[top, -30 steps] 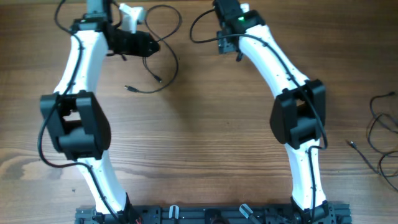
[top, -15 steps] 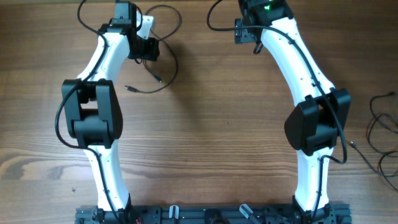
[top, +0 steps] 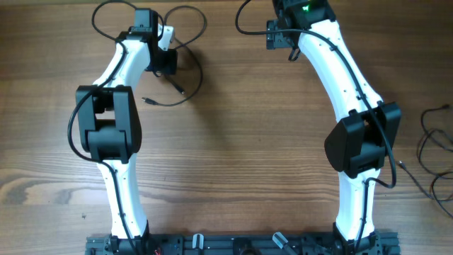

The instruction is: Untangle cables

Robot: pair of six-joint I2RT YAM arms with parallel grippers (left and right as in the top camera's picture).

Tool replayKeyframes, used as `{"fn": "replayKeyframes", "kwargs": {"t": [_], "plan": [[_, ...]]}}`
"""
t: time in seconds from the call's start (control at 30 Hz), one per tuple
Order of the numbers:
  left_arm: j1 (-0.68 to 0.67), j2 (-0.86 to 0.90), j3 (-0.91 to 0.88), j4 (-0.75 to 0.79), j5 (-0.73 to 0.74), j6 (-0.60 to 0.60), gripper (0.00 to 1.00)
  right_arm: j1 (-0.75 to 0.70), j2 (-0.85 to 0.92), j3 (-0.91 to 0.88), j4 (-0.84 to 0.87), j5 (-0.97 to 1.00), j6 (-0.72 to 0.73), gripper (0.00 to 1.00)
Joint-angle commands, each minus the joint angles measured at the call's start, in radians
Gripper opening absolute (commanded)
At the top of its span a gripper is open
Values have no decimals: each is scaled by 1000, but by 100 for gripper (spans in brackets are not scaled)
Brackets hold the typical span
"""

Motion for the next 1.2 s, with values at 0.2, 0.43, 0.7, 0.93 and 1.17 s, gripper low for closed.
{"fn": "replayKeyframes", "kwargs": {"t": [0.2,0.43,0.7,0.93,1.17], "plan": [[6,14,15,-24,78,-3,4,1,-42,11,-12,111,35,100],[-110,14,15,-31,197,-4,4,-70,-72,11,-60,134,84,100],[-288,14,15,-12,211,-4,4,-194,-114,11,-114,130,95,100],[-394,14,15,31,270,-27,5,-252,-141,11,-146,100,86,100],[-473,13,15,41,270,-29,8,-268,-141,11,-155,95,112,100]]}}
